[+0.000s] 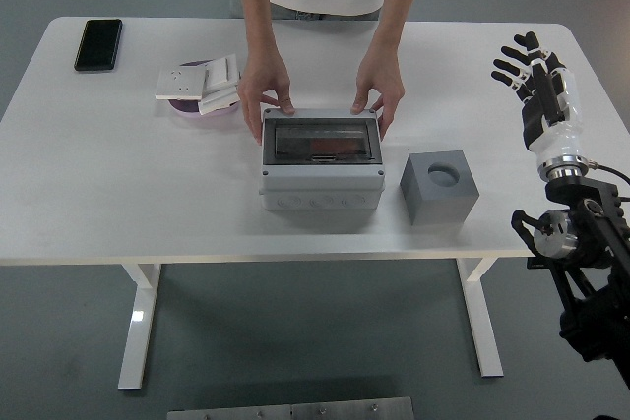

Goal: Fetch the battery,place it into the box,close the lid of the box

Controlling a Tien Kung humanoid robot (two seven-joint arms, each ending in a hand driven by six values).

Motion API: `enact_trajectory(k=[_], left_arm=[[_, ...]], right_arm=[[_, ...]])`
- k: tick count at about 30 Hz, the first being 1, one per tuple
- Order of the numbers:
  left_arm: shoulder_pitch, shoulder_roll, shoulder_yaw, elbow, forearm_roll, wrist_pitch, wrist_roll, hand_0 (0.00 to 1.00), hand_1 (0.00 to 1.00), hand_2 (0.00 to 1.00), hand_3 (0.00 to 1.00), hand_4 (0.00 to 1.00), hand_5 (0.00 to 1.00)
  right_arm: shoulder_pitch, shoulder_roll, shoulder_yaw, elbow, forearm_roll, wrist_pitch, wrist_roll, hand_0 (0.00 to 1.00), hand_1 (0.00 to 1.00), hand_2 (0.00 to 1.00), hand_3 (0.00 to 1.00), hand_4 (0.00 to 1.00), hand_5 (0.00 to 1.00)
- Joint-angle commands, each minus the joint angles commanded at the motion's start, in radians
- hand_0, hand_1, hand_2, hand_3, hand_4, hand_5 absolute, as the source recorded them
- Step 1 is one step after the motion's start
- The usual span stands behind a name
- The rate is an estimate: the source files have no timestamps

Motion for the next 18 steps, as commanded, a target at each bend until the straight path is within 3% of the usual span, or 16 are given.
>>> enact_trajectory(k=[18], left_arm=[[0.003,0.006,0.000,0.000,0.000,-0.001,0.001,0.637,0.737,0.588,0.533,0.414,0.002]], right_arm=[[-0.003,-0.001,0.004,0.000,-0.002,-0.001,-0.002,0.649,0.621,0.634,0.646,0.759,0.560]])
